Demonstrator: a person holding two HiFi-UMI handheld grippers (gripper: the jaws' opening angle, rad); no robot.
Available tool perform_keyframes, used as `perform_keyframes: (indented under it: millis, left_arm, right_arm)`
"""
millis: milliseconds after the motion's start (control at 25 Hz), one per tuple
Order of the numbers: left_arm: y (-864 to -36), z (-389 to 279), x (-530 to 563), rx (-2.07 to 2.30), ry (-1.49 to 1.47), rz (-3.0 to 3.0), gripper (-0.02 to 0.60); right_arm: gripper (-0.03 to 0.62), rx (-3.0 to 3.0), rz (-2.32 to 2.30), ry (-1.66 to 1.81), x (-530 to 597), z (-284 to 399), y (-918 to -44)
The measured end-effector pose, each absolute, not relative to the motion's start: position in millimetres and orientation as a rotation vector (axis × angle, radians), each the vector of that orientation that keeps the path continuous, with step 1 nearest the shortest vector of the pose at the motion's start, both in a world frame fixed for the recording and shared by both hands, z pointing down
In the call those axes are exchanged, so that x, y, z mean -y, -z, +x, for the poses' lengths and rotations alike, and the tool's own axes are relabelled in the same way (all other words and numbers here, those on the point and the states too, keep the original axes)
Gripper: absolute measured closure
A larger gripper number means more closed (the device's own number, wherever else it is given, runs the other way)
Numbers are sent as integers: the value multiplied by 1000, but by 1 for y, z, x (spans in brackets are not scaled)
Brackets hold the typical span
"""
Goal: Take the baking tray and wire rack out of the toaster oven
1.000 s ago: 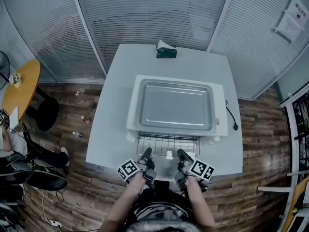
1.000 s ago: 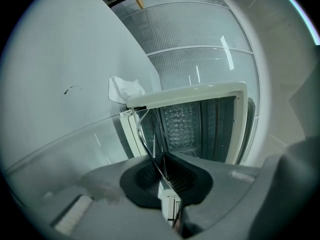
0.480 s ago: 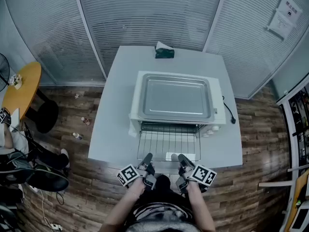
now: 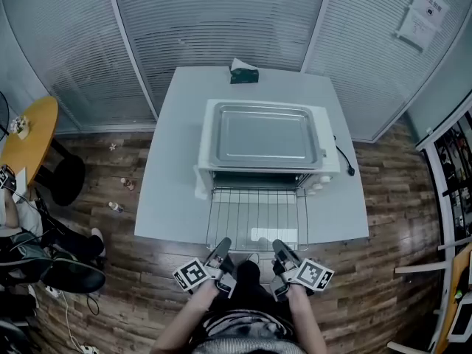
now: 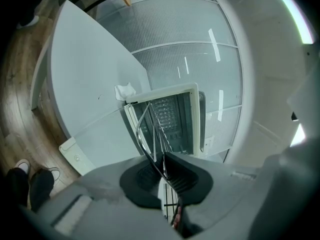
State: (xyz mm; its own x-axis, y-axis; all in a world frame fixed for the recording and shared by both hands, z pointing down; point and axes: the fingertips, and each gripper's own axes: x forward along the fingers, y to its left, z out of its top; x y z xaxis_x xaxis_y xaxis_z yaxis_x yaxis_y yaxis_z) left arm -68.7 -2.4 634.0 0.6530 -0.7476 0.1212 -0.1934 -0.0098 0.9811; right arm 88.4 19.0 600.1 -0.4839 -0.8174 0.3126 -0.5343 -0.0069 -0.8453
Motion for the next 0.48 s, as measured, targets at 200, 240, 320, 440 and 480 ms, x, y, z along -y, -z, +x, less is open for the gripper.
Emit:
perform_keyframes:
  millis: [200,240,320,440,480]
  left_arm:
    - [-611,-76,-15,805,503,1648,575]
    - [-603,-78,-18,803,502,1679,574]
    - [-587,-79,-23,786,519,1736,572]
    - [-573,-81,-30,764,552,1788,572]
    - [-570,-82,-32,762,558,1786,572]
  right_arm:
    - [572,-2024,-1375,1432,-37,82,-579]
    - [572,-2037,-1365,1413,-40,81,-573]
    - [574,-2066,-1335,1368,-45,78,-561]
    - [574,-2085,-1309,1328,-52,76,-548]
    - [574,-2087,-1299,1316,-53,75,-543]
